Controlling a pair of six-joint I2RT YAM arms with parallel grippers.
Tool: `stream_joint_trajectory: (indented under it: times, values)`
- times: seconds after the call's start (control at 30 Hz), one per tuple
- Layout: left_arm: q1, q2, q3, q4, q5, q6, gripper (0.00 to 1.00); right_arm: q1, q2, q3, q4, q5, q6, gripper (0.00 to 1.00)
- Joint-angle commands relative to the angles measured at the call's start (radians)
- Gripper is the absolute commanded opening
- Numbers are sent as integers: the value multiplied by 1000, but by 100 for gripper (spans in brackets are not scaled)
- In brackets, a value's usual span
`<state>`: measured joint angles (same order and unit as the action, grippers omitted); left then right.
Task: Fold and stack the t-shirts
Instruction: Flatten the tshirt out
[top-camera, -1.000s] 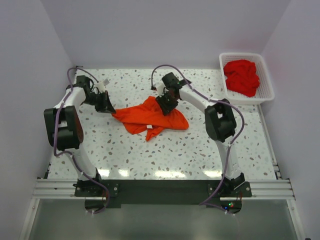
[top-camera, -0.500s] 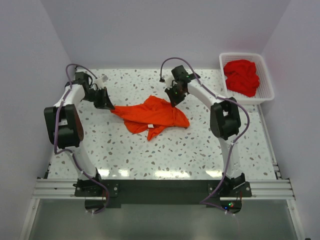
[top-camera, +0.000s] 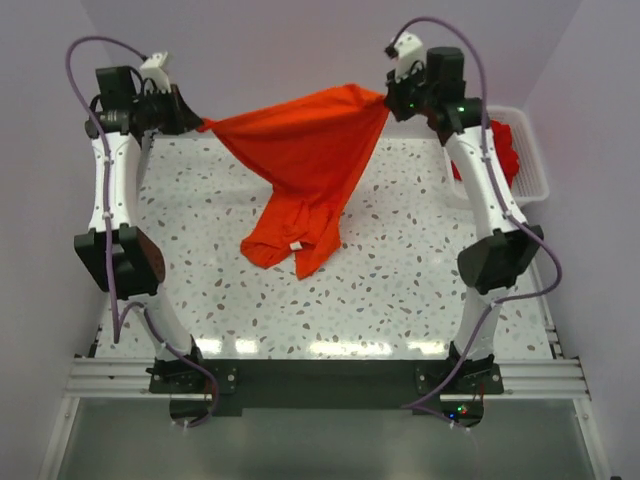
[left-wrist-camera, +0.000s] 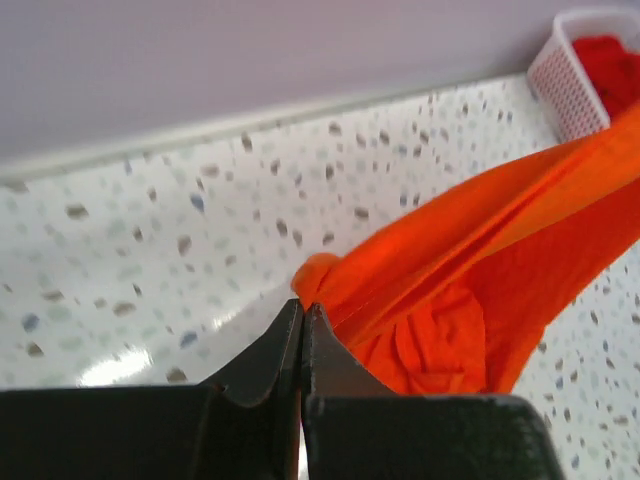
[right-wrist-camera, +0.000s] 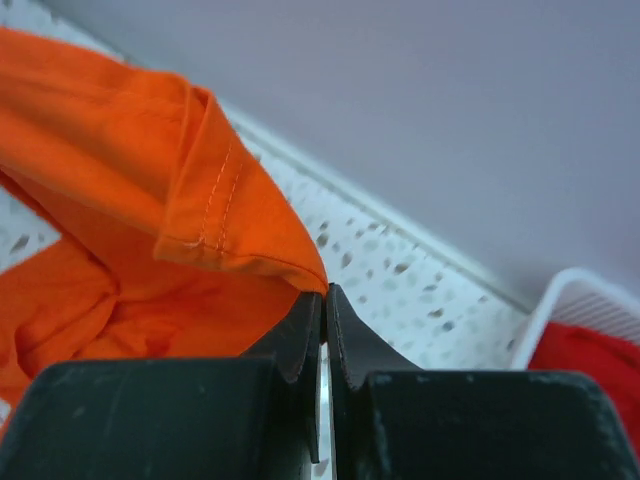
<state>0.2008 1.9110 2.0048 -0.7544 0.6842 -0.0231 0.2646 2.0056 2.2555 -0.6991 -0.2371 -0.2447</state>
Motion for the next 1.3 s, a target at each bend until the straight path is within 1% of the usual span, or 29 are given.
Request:
stream_joint_trajectory:
  times: [0.0, 0.03, 0.07, 0.1, 0.13, 0.2, 0.23, 0.3, 0.33, 0.43, 0.53, 0.67, 0.73, 0.87, 1.0, 1.03, 1.1, 1.13, 1.2, 1.23, 1.27]
  values:
    - [15, -87, 181, 185, 0, -141, 0, -7, -154, 59, 235, 44, 13, 0]
    - [17, -101, 202, 275, -33, -161, 0, -5, -175, 56, 274, 54, 16, 0]
    - [20, -140, 201, 323, -57, -181, 0, -5, -194, 53, 339, 67, 19, 0]
    - [23, -162, 196, 372, -77, -213, 0, -8, -227, 52, 370, 84, 18, 0]
    - [28, -212, 181, 457, -113, -224, 0, -7, -243, 50, 424, 97, 18, 0]
    - [29, -260, 160, 527, -156, -235, 0, -5, -274, 56, 463, 119, 16, 0]
    - [29, -309, 140, 573, -201, -236, 0, -5, -297, 58, 475, 134, 15, 0]
    - [34, -357, 103, 618, -238, -239, 0, -5, -327, 61, 506, 147, 15, 0]
    - [32, -407, 88, 628, -279, -238, 0, -7, -356, 58, 519, 159, 16, 0]
    - [34, -502, 17, 662, -343, -236, 0, -7, -404, 26, 539, 171, 24, 0]
    - [37, -568, -29, 681, -386, -232, 0, -7, -455, -16, 561, 188, 21, 0]
    - [37, -598, -34, 675, -426, -224, 0, -7, -462, -11, 587, 202, -8, 0]
    - [35, -593, -31, 670, -449, -221, 0, -7, -450, -2, 595, 199, -19, 0]
    - [35, -555, -35, 661, -446, -209, 0, -5, -412, -28, 608, 168, -34, 0]
    - [35, -466, -41, 655, -352, -238, 0, -7, -341, -56, 638, 133, -41, 0]
    - [34, -420, -38, 661, -292, -247, 0, -7, -288, -47, 641, 125, -39, 0]
    - [35, -347, -22, 682, -247, -268, 0, -7, -225, 15, 641, 124, -36, 0]
    - [34, -325, -15, 699, -244, -276, 0, -7, -149, 83, 638, 125, -30, 0]
    - [34, -243, 50, 716, -259, -273, 0, -5, -69, 171, 633, 127, -22, 0]
    - [35, -213, 86, 714, -268, -270, 0, -7, 2, 262, 639, 130, -15, 0]
    - [35, -184, 169, 713, -279, -267, 0, -5, 39, 309, 645, 133, -11, 0]
